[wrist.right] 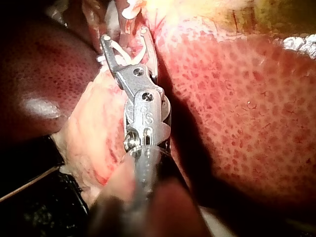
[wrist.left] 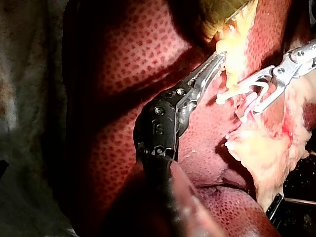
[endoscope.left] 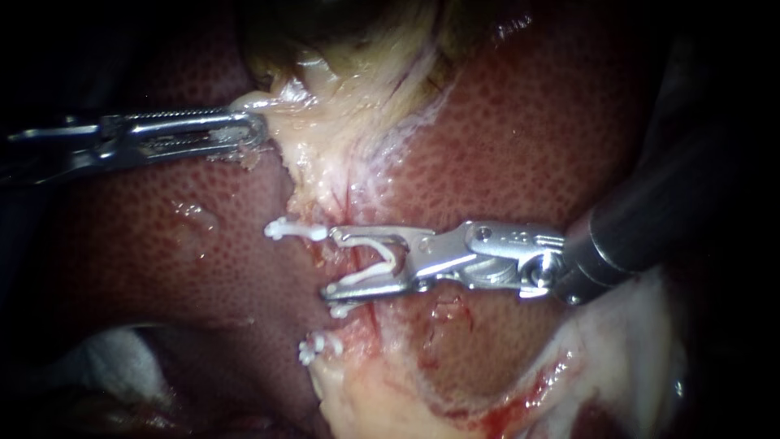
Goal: Clipping third clip right tube
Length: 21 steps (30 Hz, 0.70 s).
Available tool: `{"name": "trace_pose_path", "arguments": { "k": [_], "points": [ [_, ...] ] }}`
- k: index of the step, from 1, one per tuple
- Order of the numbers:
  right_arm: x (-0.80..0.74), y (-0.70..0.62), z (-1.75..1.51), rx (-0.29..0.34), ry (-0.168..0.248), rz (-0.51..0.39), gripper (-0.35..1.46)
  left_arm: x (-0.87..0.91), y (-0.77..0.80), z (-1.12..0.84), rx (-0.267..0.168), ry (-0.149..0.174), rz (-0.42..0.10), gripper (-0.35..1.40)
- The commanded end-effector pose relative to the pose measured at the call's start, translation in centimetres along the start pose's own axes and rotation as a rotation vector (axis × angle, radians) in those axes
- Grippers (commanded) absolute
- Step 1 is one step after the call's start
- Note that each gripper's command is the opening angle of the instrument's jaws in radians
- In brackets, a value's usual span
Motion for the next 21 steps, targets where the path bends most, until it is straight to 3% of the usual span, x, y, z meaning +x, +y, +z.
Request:
{"name": "trace_pose_path", "arguments": {
  "k": [1, 11, 21],
  "points": [
    [0.00, 0.00, 0.00, 0.001, 0.000, 0.000, 0.50, 0.00, 0.00, 0.00, 0.000, 0.000, 0.000, -0.35],
    [0.05, -0.04, -0.10, 0.012, 0.000, 0.008, 0.50, 0.00, 0.00, -0.01, -0.001, 0.000, 0.000, -0.35],
    [0.26, -0.04, -0.59, 0.013, 0.004, 0.024, 0.50, 0.00, -0.01, -0.02, -0.001, 0.000, 0.000, -0.35]
  ]
}}
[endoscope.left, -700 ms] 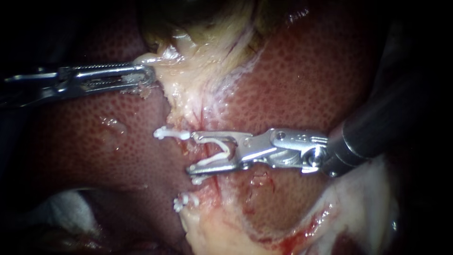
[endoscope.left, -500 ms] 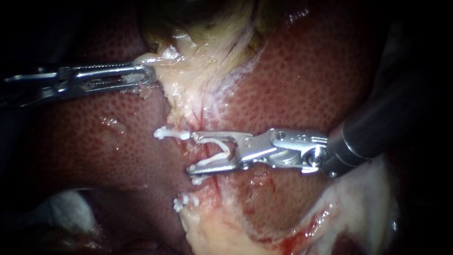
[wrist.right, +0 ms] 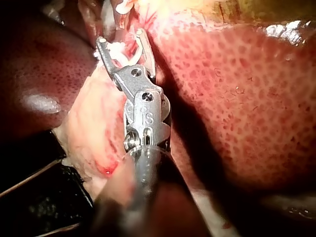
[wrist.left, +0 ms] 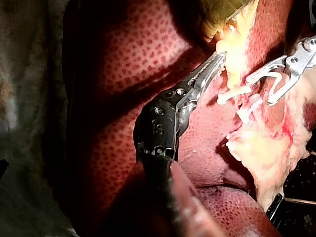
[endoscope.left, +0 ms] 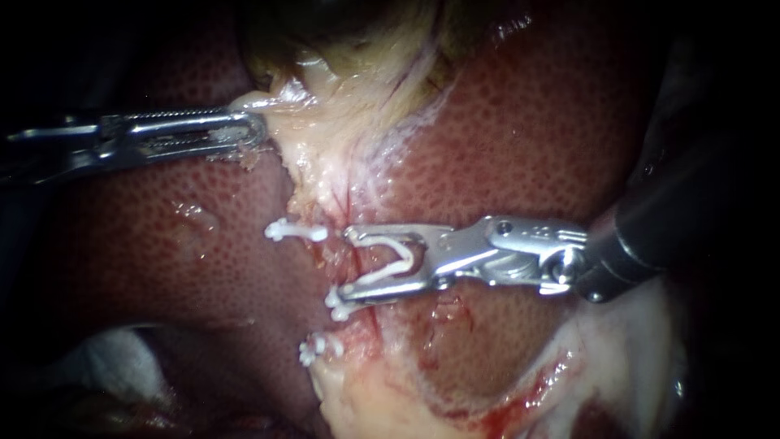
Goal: Clipping third clip right tube
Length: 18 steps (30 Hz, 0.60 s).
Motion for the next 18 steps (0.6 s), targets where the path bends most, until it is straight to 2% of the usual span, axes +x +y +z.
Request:
{"name": "trace_pose_path", "arguments": {
  "k": [1, 7, 15, 18],
  "points": [
    [0.01, 0.00, -0.05, -0.004, 0.002, 0.001, 0.50, 0.00, 0.00, 0.00, 0.000, 0.000, 0.000, -0.35],
    [0.00, 0.04, -0.16, -0.011, 0.002, 0.003, 0.50, 0.00, 0.00, 0.00, 0.000, 0.000, 0.000, -0.35],
    [-0.04, 0.10, 0.00, -0.021, 0.002, 0.000, 0.50, 0.01, 0.00, 0.00, 0.000, 0.000, 0.000, -0.35],
    [-0.08, 0.14, 0.09, -0.030, -0.009, 0.003, 0.50, 0.01, 0.01, 0.00, 0.000, 0.000, 0.000, -0.35]
  ]
}}
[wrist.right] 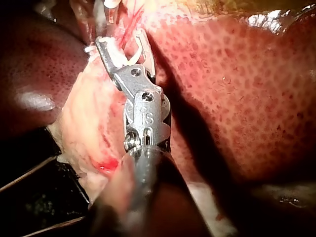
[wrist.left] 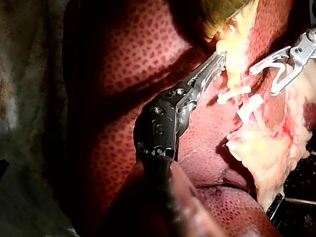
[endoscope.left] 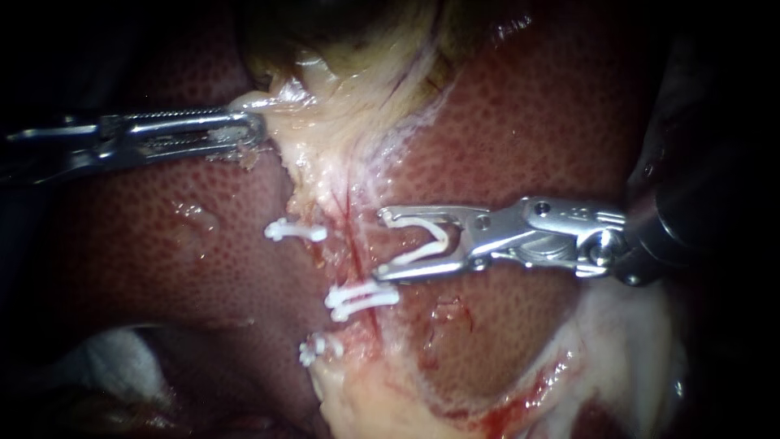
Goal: Clipping third clip right tube
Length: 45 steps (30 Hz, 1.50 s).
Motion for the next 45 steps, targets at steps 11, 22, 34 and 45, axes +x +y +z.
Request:
{"name": "trace_pose_path", "arguments": {
  "k": [11, 22, 34, 45],
  "points": [
    [-0.09, 0.11, 0.31, 0.022, -0.011, 0.025, 0.50, 0.00, 0.02, 0.01, 0.002, 0.000, 0.000, -0.35],
    [-0.07, 0.09, 0.37, 0.078, -0.017, 0.117, 0.50, 0.01, 0.02, 0.02, 0.002, 0.001, -0.001, -0.35],
    [-0.05, 0.01, 0.40, 0.189, 0.016, 0.213, 0.47, 0.01, 0.02, 0.02, 0.003, 0.001, -0.001, -0.35],
    [-0.03, -0.01, 0.43, 0.255, 0.071, 0.288, 0.47, 0.01, 0.02, 0.03, 0.003, 0.001, -0.001, -0.35]
  ]
}}
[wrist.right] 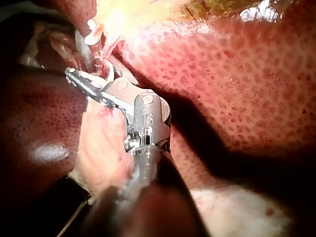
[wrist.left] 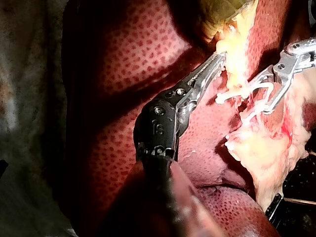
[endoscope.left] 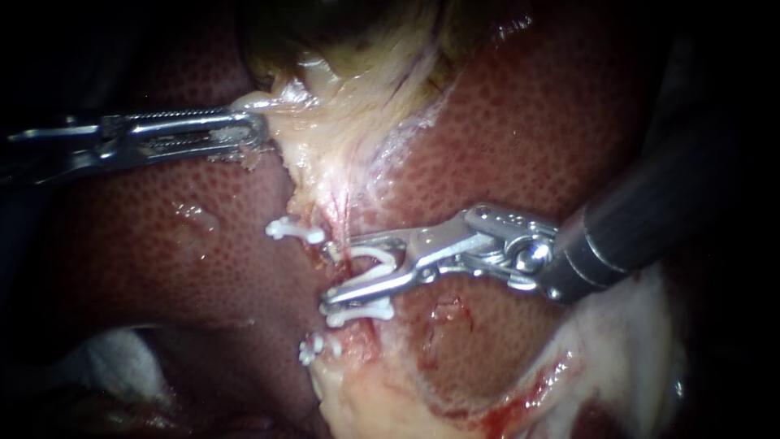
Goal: Clipping third clip right tube
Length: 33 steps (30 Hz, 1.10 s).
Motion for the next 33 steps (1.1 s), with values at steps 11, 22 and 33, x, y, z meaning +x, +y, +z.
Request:
{"name": "trace_pose_path", "arguments": {
  "k": [11, 22, 33],
  "points": [
    [0.02, -0.12, 0.12, 0.084, 0.008, 0.039, 0.44, 0.00, -0.01, 0.02, 0.000, 0.000, 0.000, -0.35],
    [0.07, -0.08, 0.25, 0.075, 0.052, 0.051, 0.42, -0.01, 0.00, 0.04, 0.002, 0.001, 0.000, -0.35],
    [0.20, 0.00, 0.11, 0.028, 0.092, 0.126, 0.26, -0.02, 0.00, 0.04, 0.002, 0.001, 0.001, -0.35]
  ]
}}
